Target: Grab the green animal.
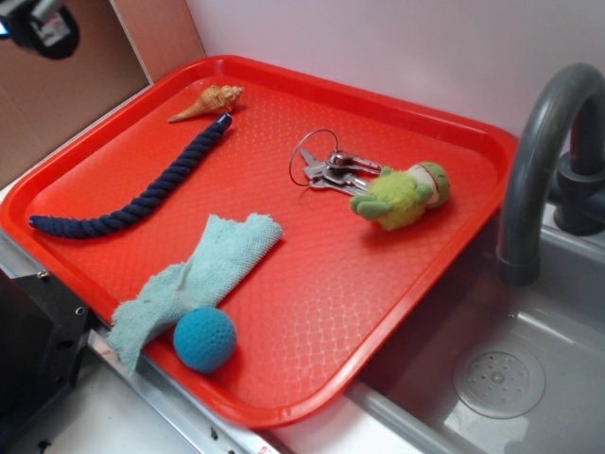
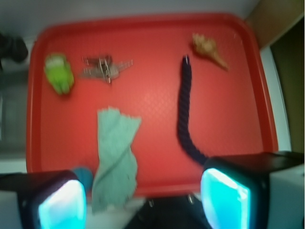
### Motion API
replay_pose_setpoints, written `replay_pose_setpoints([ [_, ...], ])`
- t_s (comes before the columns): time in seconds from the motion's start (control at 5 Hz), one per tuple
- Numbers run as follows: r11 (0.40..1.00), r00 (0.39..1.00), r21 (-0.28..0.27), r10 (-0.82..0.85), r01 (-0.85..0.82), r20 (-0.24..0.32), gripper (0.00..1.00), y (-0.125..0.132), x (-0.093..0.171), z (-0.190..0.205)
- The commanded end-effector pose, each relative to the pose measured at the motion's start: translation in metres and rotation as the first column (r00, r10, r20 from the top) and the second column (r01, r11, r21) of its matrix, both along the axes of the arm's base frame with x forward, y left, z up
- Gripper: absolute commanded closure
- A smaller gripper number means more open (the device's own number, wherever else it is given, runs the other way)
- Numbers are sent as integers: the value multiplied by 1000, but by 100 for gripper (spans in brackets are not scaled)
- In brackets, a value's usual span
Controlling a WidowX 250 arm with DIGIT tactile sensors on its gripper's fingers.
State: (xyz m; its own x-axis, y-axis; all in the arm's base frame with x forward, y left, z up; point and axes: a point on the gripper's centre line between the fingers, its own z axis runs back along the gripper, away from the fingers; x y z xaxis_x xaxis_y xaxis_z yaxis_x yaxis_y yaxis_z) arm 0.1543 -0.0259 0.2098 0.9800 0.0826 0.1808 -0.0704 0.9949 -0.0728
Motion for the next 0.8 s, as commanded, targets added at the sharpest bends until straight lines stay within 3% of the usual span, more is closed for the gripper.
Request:
replay_pose_setpoints([
  [0.0, 996, 993, -35, -83, 87, 86, 0, -30, 51, -16],
  [0.4, 987, 987, -9, -160, 161, 31, 0, -66, 107, -49],
  [0.6, 983, 984, 38, -179, 178, 18, 0, -84, 129, -66],
])
